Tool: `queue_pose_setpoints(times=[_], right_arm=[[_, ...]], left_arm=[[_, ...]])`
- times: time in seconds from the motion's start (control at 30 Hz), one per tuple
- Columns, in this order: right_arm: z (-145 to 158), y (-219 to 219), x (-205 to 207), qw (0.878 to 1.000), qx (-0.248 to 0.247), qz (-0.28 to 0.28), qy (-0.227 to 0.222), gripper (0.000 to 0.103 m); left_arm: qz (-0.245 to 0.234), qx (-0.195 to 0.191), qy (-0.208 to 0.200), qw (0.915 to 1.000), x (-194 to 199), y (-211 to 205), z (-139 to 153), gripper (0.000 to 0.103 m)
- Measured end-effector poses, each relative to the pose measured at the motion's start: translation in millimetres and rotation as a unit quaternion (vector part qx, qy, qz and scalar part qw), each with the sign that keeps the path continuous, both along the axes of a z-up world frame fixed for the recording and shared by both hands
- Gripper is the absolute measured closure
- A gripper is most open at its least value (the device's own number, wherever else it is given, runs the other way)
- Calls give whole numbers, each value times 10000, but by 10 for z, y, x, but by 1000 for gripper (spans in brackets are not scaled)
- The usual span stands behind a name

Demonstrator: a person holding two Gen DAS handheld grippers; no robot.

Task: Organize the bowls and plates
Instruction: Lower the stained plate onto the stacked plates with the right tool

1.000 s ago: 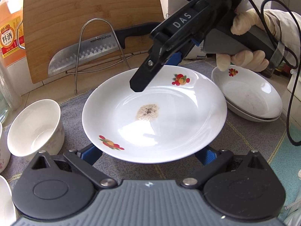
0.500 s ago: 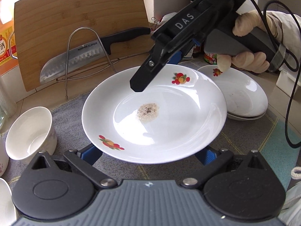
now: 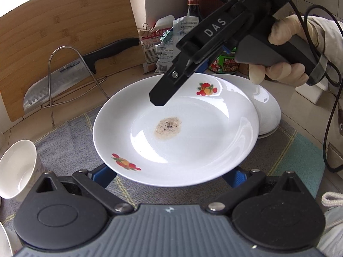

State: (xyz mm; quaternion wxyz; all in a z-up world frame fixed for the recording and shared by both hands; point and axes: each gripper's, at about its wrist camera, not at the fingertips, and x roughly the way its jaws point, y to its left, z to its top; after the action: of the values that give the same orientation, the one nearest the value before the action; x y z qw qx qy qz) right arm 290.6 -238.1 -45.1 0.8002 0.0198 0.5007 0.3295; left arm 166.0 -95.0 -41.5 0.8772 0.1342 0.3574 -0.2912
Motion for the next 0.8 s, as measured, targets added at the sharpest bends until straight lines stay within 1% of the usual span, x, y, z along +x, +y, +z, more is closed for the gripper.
queue_pose_setpoints(times=[0.27,0.3,0.8], right_arm=[[39,-323,-212,9995,46,-302,-56,0],[38,-365,-240,9994,49,-343,-57,0],[24,-967,-615,9949,80,-1000,-78,0]], left_arm=[[-277,39,32,9996,-124,-275,57,1],[-319,28,38,9995,-185,-297,79,1],[-917,101,52,9957,-216,-733,146,1]])
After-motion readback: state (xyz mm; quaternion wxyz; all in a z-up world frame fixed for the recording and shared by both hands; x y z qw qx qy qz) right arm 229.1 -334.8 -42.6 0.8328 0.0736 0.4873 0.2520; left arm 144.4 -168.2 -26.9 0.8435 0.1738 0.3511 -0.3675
